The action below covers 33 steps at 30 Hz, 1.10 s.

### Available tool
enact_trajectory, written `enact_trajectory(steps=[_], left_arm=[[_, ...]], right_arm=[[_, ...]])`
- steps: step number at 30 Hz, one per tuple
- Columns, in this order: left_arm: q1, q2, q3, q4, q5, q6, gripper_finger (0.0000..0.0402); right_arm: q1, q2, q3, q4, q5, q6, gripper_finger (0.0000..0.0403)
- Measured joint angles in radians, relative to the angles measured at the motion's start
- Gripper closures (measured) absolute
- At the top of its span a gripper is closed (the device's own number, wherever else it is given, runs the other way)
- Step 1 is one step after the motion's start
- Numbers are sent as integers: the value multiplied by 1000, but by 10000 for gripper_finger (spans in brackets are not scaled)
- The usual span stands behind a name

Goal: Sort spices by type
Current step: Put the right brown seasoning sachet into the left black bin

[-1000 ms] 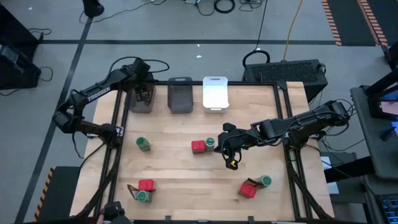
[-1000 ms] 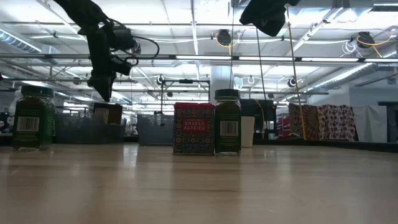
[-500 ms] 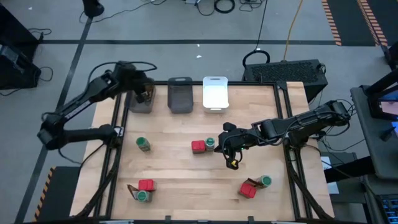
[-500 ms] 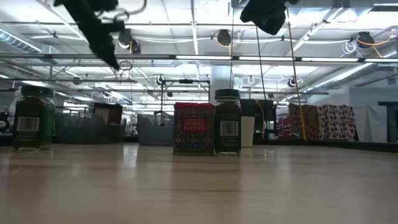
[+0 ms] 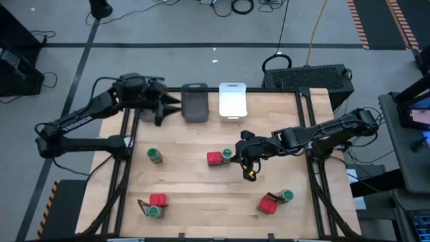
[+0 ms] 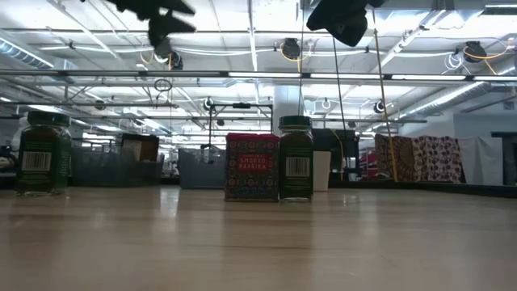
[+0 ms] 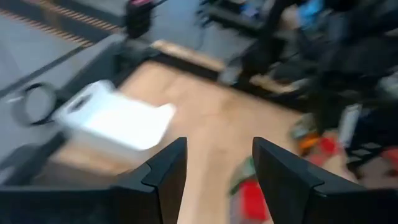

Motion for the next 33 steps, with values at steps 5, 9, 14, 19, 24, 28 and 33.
enact_trajectory(steps=[5,9,14,19,24,28,33], left_arm=[[-174,9,-80,270,-53,-114,214],[-286,41,-124,375,-160,-143,214],[-365,108,-125,427,-239,-144,214],[-408,169,-125,511,-242,-145,214],[-415,205,-125,574,-243,-146,214],[-415,212,-125,599,-245,-145,214],[-415,212,-125,598,-260,-142,214]], right_arm=[[0,0,0,0,-1,0,403],[0,0,0,0,-1,0,403],[0,0,0,0,-1,0,403],[0,0,0,-1,-2,0,403],[0,0,0,-1,-2,0,403],[0,0,0,-1,-2,0,403],[0,0,0,-1,-2,0,403]])
